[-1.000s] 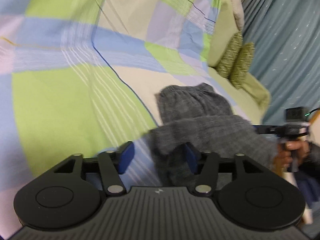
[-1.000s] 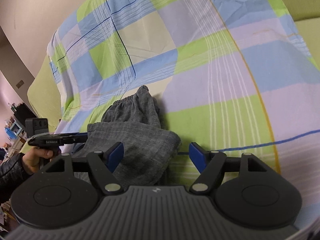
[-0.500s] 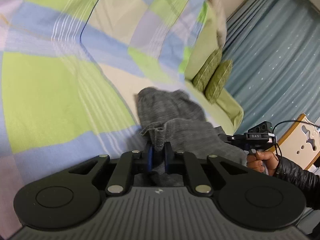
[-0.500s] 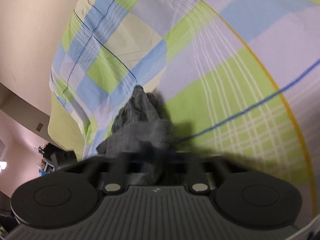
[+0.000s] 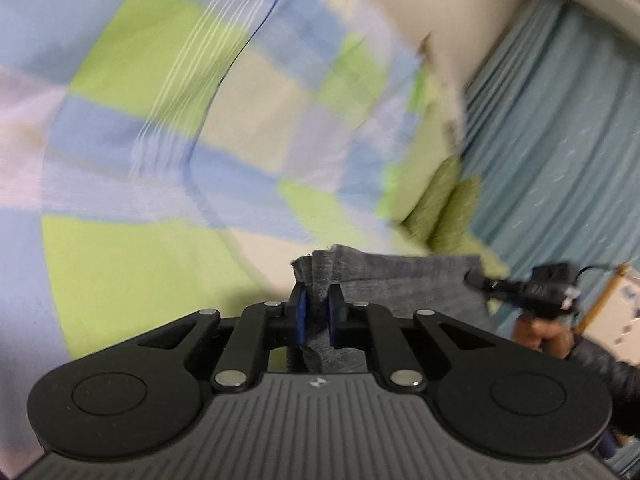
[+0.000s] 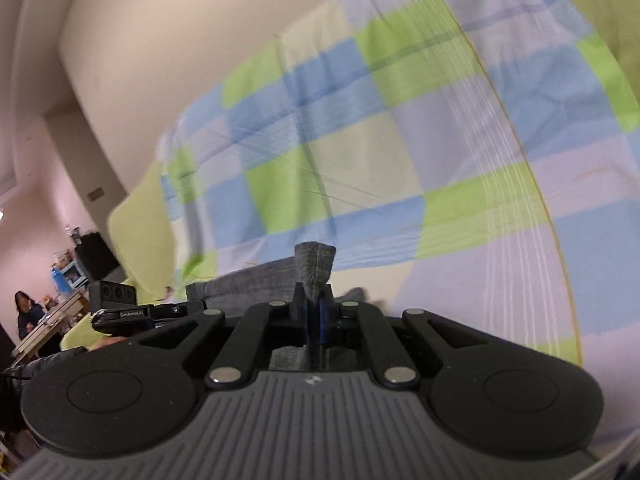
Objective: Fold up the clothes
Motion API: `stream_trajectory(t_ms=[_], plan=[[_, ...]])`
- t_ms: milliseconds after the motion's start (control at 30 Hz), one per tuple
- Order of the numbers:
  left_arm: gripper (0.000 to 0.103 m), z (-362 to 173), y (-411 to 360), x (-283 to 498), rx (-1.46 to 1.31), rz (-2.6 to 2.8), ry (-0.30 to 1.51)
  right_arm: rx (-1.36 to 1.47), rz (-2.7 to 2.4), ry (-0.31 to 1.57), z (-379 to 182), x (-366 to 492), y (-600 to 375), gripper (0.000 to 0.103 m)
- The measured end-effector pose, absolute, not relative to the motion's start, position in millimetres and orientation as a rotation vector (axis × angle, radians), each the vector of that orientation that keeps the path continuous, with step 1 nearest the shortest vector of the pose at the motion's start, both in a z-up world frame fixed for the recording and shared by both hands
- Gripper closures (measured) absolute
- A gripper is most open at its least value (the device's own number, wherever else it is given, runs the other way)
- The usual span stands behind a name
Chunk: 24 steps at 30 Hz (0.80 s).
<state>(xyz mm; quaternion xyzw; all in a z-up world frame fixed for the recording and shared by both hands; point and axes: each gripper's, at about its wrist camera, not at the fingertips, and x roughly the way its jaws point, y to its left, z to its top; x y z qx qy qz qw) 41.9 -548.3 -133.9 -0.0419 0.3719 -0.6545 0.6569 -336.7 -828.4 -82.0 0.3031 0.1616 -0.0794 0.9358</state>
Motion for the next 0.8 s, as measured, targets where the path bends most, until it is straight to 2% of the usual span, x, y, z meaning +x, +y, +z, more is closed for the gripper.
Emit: stream_trajectory(t_ms=[100,200,367,500,567,600,633,733,800], plan=[[0.092,-152.4,-564.8,46.2,-0.061,-1.442,0.888,0.674,-0.222,0.429,-113.2,-315.5,-846.4,0.099],[0.092,-150.2,-567.5,41.3,-0.042,-1.435,0.834,0.722,-0.239,0.424,-134.8,-315.4,-855.9,0.098],[0.092,-139.3,-553.0,44.6,-0.043,-1.437,0.774,0.698,-0.211,0.317,-114.1,-314.6,-860.1,0.100],[0.091,-148.7,-556.6,45.7,-0.002,-1.414,0.812,0.663,-0.234,0.485,-126.8,-288.2,-864.5,0.099],[0.088,-147.9,-555.5,44.6,0.009,-1.408,0.808,0.673,-0.236,0.492,-135.2,-287.7,-866.4,0.099],[0.083,-145.7,-553.2,43.5,0.029,-1.401,0.798,0.671,-0.261,0.480,-134.0,-291.6,-867.0,0.098],[0.081,-141.0,-550.8,42.2,0.056,-1.380,0.783,0.662,-0.295,0.467,-130.9,-295.8,-867.2,0.093],[0.082,-125.6,-535.8,39.8,0.148,-1.281,0.724,0.499,-0.498,0.447,-105.8,-313.4,-853.8,0.087],[0.082,-111.4,-527.9,29.8,0.267,-1.221,0.651,0.348,-0.606,0.414,-80.6,-329.0,-835.2,0.087]])
